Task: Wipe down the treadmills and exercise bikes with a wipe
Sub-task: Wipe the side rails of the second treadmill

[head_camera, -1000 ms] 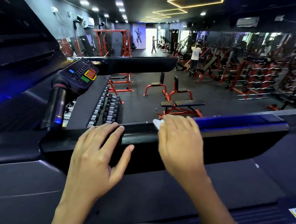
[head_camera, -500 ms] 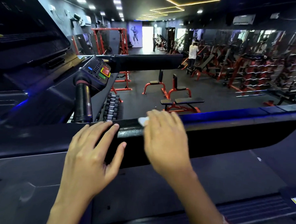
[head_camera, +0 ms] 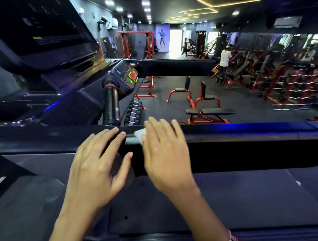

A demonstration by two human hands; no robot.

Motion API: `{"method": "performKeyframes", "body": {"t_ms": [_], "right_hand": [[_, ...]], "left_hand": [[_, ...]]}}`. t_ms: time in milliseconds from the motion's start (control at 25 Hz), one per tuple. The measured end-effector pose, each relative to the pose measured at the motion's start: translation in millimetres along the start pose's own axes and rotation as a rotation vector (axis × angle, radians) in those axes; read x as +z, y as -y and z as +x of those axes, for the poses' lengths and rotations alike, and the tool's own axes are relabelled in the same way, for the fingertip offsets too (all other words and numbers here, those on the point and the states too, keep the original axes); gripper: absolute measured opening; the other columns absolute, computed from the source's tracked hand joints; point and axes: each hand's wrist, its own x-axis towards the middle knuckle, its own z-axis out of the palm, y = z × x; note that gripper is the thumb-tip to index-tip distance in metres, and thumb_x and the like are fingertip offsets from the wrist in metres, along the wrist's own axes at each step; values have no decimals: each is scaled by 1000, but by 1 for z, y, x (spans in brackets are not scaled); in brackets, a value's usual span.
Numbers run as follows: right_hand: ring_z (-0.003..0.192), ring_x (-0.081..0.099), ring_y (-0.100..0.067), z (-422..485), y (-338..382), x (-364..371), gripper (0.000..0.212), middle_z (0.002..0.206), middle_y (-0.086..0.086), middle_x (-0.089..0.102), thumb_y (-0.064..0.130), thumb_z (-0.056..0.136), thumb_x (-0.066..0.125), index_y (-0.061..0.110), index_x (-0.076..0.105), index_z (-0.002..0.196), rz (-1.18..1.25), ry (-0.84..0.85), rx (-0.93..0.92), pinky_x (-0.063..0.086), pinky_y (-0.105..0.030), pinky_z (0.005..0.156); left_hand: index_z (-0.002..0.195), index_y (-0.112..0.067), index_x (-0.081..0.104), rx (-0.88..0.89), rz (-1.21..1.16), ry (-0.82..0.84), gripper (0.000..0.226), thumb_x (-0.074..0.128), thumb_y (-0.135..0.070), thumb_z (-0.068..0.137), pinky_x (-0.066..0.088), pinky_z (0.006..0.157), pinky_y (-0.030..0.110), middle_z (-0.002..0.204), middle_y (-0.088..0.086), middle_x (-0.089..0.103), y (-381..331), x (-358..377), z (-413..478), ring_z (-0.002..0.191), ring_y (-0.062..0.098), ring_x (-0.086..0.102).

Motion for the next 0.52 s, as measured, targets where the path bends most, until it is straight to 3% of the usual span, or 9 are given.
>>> {"method": "performKeyframes", "body": {"t_ms": [80,120,320,400,520], "right_hand": [[126,50,-29,-11,8,2,44,136,-9,56,25,100,32,5,57,130,57,55,-170,27,-46,111],[128,49,-28,-16,4,3,45,138,-9,54,26,102,29,6,57,132,50,34,-166,27,-46,111],[107,60,-32,6,26,17,41,108,-10,67,23,98,33,3,67,109,-71,-88,257,28,-47,109],[97,61,-33,21,75,31,36,100,-10,67,21,95,35,4,66,103,-40,-66,225,31,-46,105],[114,57,-34,17,133,53,40,121,-13,64,22,95,39,2,63,120,-24,-23,23,32,-46,105]], "left_hand": [[114,0,67,-25,23,-9,41,54,-29,87,42,96,44,119,16,63,9,-7,-7,113,27,53],[113,0,67,-40,32,-19,41,54,-29,87,42,96,45,119,16,63,14,-11,-11,112,27,53],[113,-1,67,-40,41,-35,41,54,-30,88,42,97,44,118,15,64,60,-27,-20,112,27,54],[114,-1,67,-14,18,-35,41,53,-30,88,40,99,43,118,15,64,87,-35,-24,113,26,53],[115,-1,66,42,-27,-12,42,53,-30,88,40,100,43,120,15,63,130,-49,-29,114,26,53]]}}
